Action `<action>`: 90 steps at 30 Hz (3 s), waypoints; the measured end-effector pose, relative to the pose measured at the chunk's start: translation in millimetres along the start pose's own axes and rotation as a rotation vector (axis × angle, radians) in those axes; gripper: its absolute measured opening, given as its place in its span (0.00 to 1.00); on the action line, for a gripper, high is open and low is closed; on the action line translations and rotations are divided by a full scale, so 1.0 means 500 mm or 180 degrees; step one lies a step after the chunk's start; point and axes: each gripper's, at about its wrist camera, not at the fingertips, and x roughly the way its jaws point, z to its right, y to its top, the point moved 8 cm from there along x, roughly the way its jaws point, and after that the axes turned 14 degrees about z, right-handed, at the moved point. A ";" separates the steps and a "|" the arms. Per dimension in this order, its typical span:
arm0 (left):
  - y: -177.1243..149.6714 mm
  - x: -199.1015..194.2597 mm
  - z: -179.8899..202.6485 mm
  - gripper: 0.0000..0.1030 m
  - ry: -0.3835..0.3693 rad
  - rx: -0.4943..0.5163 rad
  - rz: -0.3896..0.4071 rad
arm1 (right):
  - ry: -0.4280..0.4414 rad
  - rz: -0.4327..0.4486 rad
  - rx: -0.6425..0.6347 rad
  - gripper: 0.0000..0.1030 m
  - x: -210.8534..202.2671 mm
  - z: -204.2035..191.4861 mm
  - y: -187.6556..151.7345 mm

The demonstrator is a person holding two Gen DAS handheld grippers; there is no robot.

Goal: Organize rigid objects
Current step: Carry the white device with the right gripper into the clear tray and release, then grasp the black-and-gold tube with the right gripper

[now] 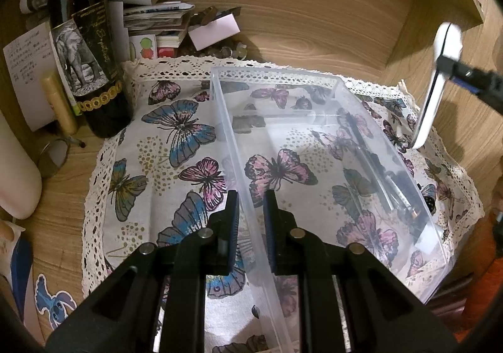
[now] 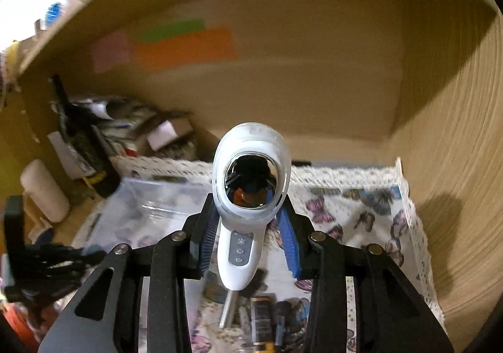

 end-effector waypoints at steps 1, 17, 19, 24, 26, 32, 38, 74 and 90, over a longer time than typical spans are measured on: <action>0.000 0.001 0.000 0.15 -0.0006 -0.0003 -0.0004 | 0.0043 0.0047 -0.0024 0.33 -0.008 -0.014 0.010; 0.000 0.002 -0.001 0.15 -0.0004 0.0067 0.0003 | 0.0578 -0.0182 -0.0189 0.33 0.023 -0.155 -0.032; 0.000 0.002 0.000 0.15 -0.0003 0.0060 0.0004 | 0.0607 -0.0292 -0.0174 0.33 0.040 -0.161 -0.050; 0.000 0.002 0.000 0.15 -0.0002 0.0056 0.0008 | 0.0638 -0.0538 -0.0266 0.33 0.075 -0.174 -0.090; 0.000 0.002 0.000 0.15 -0.0003 0.0054 0.0007 | 0.0653 -0.0645 -0.0317 0.33 0.091 -0.181 -0.106; 0.000 0.002 -0.001 0.15 -0.0006 0.0057 0.0009 | 0.0623 -0.0905 -0.0387 0.33 0.133 -0.181 -0.142; 0.001 0.003 -0.001 0.15 -0.0006 0.0075 0.0014 | 0.0597 -0.1052 -0.0426 0.33 0.158 -0.178 -0.162; -0.011 0.005 -0.005 0.15 0.0037 0.0060 -0.0036 | -0.0046 -0.1158 -0.0244 0.27 0.002 0.038 -0.252; -0.010 0.007 -0.004 0.15 0.0043 0.0061 -0.0044 | -0.0005 -0.1480 -0.0202 0.21 0.053 0.055 -0.313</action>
